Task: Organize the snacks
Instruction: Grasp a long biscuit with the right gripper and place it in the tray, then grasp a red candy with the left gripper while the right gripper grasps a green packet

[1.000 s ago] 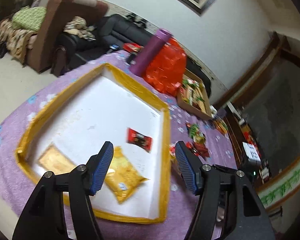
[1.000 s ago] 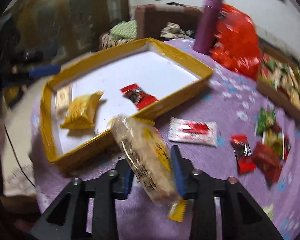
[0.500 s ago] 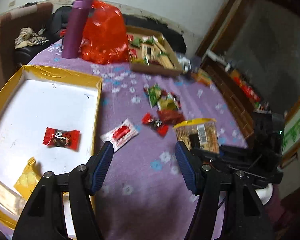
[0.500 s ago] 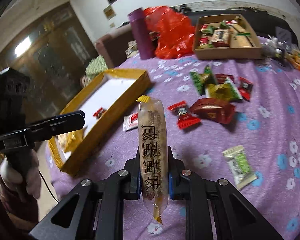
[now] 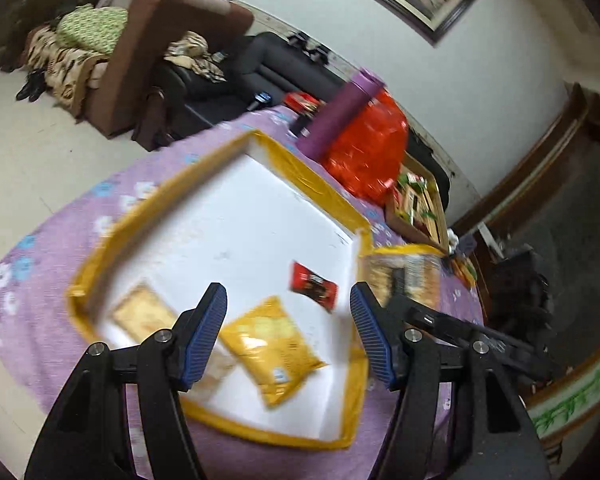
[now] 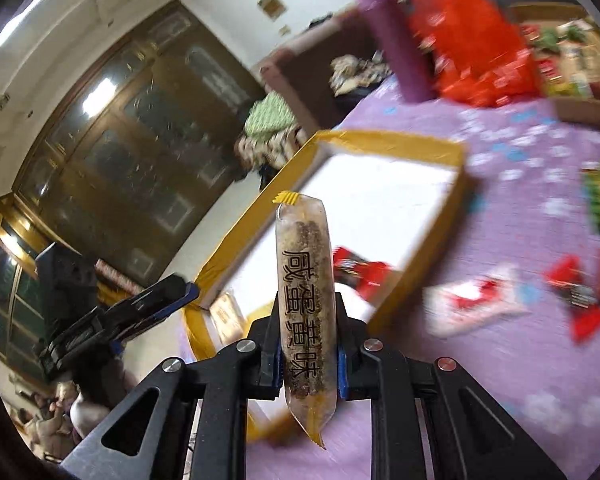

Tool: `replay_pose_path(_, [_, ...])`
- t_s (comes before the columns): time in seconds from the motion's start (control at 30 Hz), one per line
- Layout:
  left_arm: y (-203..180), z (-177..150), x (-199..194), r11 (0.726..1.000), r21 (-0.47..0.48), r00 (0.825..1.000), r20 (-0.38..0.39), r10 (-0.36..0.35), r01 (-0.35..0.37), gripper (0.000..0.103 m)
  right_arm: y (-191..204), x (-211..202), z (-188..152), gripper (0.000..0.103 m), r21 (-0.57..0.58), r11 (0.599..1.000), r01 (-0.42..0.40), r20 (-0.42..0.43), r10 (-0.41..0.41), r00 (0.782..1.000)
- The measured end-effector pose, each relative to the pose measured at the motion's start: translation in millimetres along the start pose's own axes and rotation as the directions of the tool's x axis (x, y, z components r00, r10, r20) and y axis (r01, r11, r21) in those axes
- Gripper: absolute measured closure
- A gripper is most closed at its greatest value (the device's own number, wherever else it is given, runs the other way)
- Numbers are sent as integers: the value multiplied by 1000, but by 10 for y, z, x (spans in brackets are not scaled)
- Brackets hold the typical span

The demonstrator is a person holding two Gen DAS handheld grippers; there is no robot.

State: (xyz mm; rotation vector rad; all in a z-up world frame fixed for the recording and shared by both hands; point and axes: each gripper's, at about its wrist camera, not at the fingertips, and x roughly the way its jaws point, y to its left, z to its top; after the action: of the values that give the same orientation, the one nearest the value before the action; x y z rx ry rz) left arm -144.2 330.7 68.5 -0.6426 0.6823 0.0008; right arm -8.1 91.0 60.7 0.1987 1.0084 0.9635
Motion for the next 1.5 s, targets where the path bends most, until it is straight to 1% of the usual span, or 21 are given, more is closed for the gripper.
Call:
replay_pose_path(0.17, [283,28,-86,999,-41,999,10,-32,33,38,150,572,203,85,50,999,-11,-66,14,998])
replay_pose_path(0.33, [497,43,-79,994,-91,998,-1,-63,62,36,184,929,329,84,81,997,10,-107,-1,994])
replay_pose_path(0.4, [573,42,-69,990,-119,997,-11,-74,72,30,194,1012,362,82,82,996,29,-109,-20,994])
replay_pose_path(0.5, [652,45,-33,986,-154,998,-24,-64,59,27,188,1077,387,79,107,993,49,-99,-38,994])
replay_pose_path(0.57, [689,38,-42,983,-172,997,-27,-72,66,27,207,1081,418,75,101,993,53,-90,-44,995])
replay_pose_path(0.63, [719,41,-63,979,-186,996,-19,-91,86,27,248,1034,430,72,76,994,82,-69,-76,995])
replay_pose_path(0.67, [730,40,-73,978,-189,995,-17,-97,93,27,262,964,438,71,63,994,93,-51,-90,995])
replay_pose_path(0.73, [744,33,-93,976,-194,995,-10,-103,99,27,260,834,444,66,59,993,98,-26,-97,995])
replay_pose_path(0.87, [776,36,-176,970,-212,993,27,-116,119,27,179,510,419,63,70,991,113,31,-115,993])
replay_pose_path(0.9, [778,40,-199,968,-215,992,34,-124,128,27,138,444,396,61,78,990,114,38,-117,992])
replay_pose_path(0.93, [769,47,-222,969,-209,991,39,-125,131,27,101,381,374,60,87,990,114,46,-118,992])
replay_pose_path(1.0, [734,55,-256,975,-192,993,48,-106,113,27,1,229,318,60,103,989,110,64,-117,991])
replay_pose_path(1.1, [663,73,-224,978,-183,995,30,-99,103,26,-140,18,243,59,114,987,117,89,-127,988])
replay_pose_path(1.17, [597,79,-181,980,-172,995,14,-96,97,26,-253,-161,153,59,117,983,139,104,-151,983])
replay_pose_path(1.27, [466,72,-110,985,-144,995,-13,-95,92,27,-474,-498,23,58,134,974,181,137,-200,970])
replay_pose_path(1.33, [364,62,-50,989,-122,995,-34,-93,89,27,-688,-793,-103,55,166,962,215,165,-242,956])
replay_pose_path(1.4, [247,40,40,992,-94,994,-66,-92,85,26,-913,-1075,-247,51,204,945,257,188,-295,937])
replay_pose_path(1.43, [179,18,95,993,-79,992,-83,-96,89,27,-1042,-1246,-344,50,228,930,287,198,-333,922])
replay_pose_path(1.5, [2,-41,222,994,-38,987,-122,-106,102,27,-1231,-1472,-495,49,262,907,331,194,-385,902])
